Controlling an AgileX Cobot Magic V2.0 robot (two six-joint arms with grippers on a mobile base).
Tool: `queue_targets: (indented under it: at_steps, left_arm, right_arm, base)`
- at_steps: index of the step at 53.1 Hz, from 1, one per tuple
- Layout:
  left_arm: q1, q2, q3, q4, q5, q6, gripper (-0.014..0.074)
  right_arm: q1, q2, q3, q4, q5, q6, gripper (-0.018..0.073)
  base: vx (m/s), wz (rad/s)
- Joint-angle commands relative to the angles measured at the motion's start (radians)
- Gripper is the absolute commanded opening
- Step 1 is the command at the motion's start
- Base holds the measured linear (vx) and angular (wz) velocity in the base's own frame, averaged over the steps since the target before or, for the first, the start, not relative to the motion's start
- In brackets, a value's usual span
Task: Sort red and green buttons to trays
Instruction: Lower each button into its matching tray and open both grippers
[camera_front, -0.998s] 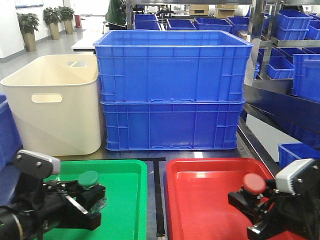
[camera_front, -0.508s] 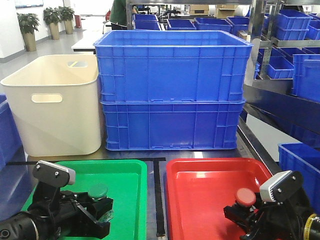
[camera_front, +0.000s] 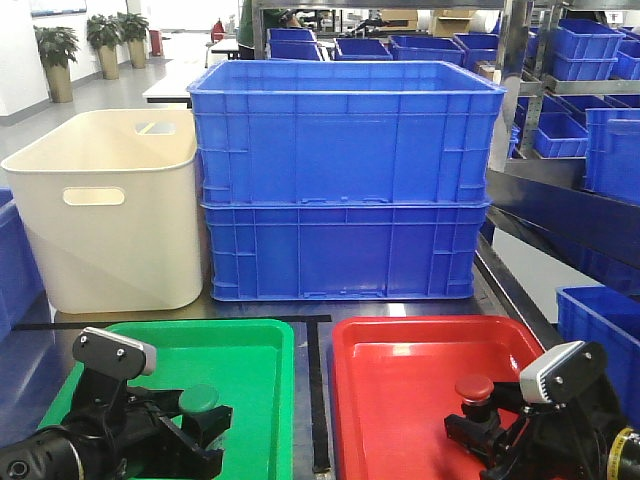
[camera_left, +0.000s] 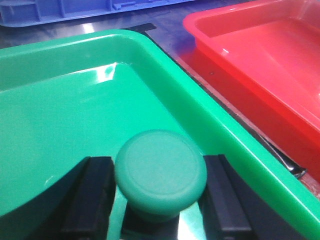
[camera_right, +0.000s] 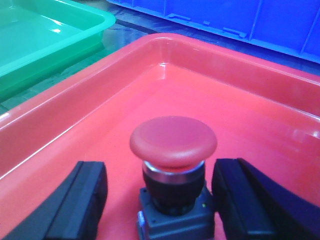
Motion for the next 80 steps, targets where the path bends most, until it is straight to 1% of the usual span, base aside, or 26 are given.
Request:
queue_targets:
  at_steps: [1,6,10,17,26,31,36,41,44,46,49,51,52,53,54,56,57,60,62,65,66,68,72,74,77,80]
  left_arm:
    - [-0.001,-0.044,-0.033,-0.016,-0.069,-0.001,0.0494]
    - [-0.001,-0.066,-0.033,-0.016,-0.044,0.002,0.0494]
    - [-0.001,-0.093,-0.033,-0.016,0.003,0.027,0.0494]
    - [-0.001,-0.145,-0.033,-0.016,0.067,0.028,0.0494]
    - [-0.001,-0.238,-0.033,-0.016,0.062,0.028,0.0494]
    - [-0.001,-0.307,-0.033,-0.016,0.062,0.028,0.0493]
    - [-0.001,-0.381,-0.033,-0.016,0.076,0.024,0.0482]
    - [-0.001,-0.467,-0.033,-0.016,0.14,0.024,0.0441]
    - [-0.001,-0.522,-0.033,-0.016,0.208,0.022,0.0379]
    - [-0.002,-0.559,-0.033,-0.021,0.281,0.022,0.0321]
    - [-0.004,-0.613,-0.033,-0.038,0.375,0.022,0.0211]
    - [-0.004,-0.643,-0.033,-0.073,0.447,0.022,0.0127]
    - [-0.004,-0.665,-0.033,-0.094,0.496,0.023,0.0083]
    - [-0.004,-0.68,-0.033,-0.117,0.52,0.025,0.0041]
    - [-0.004,-0.693,-0.033,-0.14,0.558,0.028,-0.0001]
    - [-0.004,-0.717,-0.033,-0.182,0.632,0.048,-0.0009]
    - [-0.004,-0.729,-0.033,-0.206,0.668,0.07,-0.0008]
    - [-0.004,-0.766,-0.024,-0.28,0.744,0.175,-0.0008]
    - [-0.004,-0.793,-0.007,-0.347,0.778,0.243,-0.0008]
    - [-0.004,-0.833,0.031,-0.48,0.793,0.361,-0.0008]
    - [-0.004,-0.849,0.049,-0.513,0.793,0.395,-0.0008]
    - [-0.004,-0.883,0.086,-0.61,0.789,0.456,-0.0008]
    - [-0.004,-0.944,0.157,-0.774,0.767,0.55,-0.0008]
    - [-0.004,-0.974,0.191,-0.826,0.745,0.586,-0.0008]
    - [-0.004,-1.008,0.231,-0.888,0.706,0.618,-0.0007]
    - [-0.004,-1.036,0.253,-0.919,0.666,0.626,-0.0007]
  right_arm:
    - [-0.004,-0.039,-0.031,0.043,-0.057,-0.01,0.0525]
    - [-0.004,-0.059,-0.031,0.043,-0.057,-0.01,0.0525]
    - [-0.004,-0.084,-0.031,0.043,-0.057,-0.01,0.0525]
    - [-0.004,-0.129,-0.031,0.043,-0.054,-0.01,0.0525]
    - [-0.004,-0.202,-0.031,0.043,-0.055,-0.009,0.0525]
    - [-0.004,-0.261,-0.031,0.038,-0.055,0.02,0.0523]
    - [-0.004,-0.331,-0.031,0.021,-0.051,0.09,0.0502]
    - [-0.004,-0.428,-0.031,-0.048,-0.029,0.235,0.0432]
    - [-0.004,-0.485,-0.031,-0.132,0.002,0.332,0.0352]
    - [-0.004,-0.529,-0.031,-0.203,0.027,0.406,0.0284]
    - [-0.004,-0.598,-0.031,-0.336,0.08,0.531,0.0162]
    - [-0.004,-0.641,-0.031,-0.435,0.092,0.625,0.0076]
    - [-0.004,-0.662,-0.031,-0.468,0.093,0.674,0.0047]
    - [-0.004,-0.682,-0.031,-0.533,0.087,0.739,-0.001]
    - [-0.004,-0.702,-0.031,-0.564,0.084,0.772,-0.0018]
    - [-0.004,-0.737,-0.031,-0.666,0.07,0.869,-0.0016]
    - [-0.004,-0.753,-0.029,-0.681,0.063,0.909,-0.0015]
    - [-0.005,-0.791,-0.007,-0.679,0.049,0.981,-0.0014]
    - [-0.005,-0.823,0.01,-0.679,0.052,0.996,-0.0013]
    - [-0.005,-0.871,0.046,-0.679,0.07,1.0,-0.0012]
    - [-0.005,-0.887,0.06,-0.679,0.078,1.0,-0.0013]
    - [-0.005,-0.914,0.081,-0.679,0.092,1.008,-0.0011]
    - [-0.005,-0.971,0.125,-0.679,0.112,1.031,-0.0011]
    - [-0.005,-0.991,0.141,-0.679,0.123,1.036,-0.001]
    - [-0.005,-1.017,0.156,-0.679,0.134,1.035,-0.001]
    - [-0.005,-1.032,0.159,-0.679,0.132,1.034,-0.001]
  base:
    - [0.0,0.0]
    - [0.0,0.0]
    - [0.0,0.0]
    - [0.0,0.0]
    - [0.0,0.0]
    - [0.0,0.0]
    - [0.0,0.0]
    - [0.0,0.0]
    - [0.0,0.0]
    - [0.0,0.0]
    - [0.0,0.0]
    - [0.0,0.0]
    - [0.0,0.0]
    - [0.0,0.0]
    - [0.0,0.0]
    - [0.0,0.0]
    - [0.0,0.0]
    - [0.0,0.0]
    - [0.0,0.0]
    - [0.0,0.0]
    - [0.0,0.0]
    - [0.0,0.0]
    - [0.0,0.0]
    - [0.0,0.0]
    - [0.0,0.0]
    - [0.0,0.0]
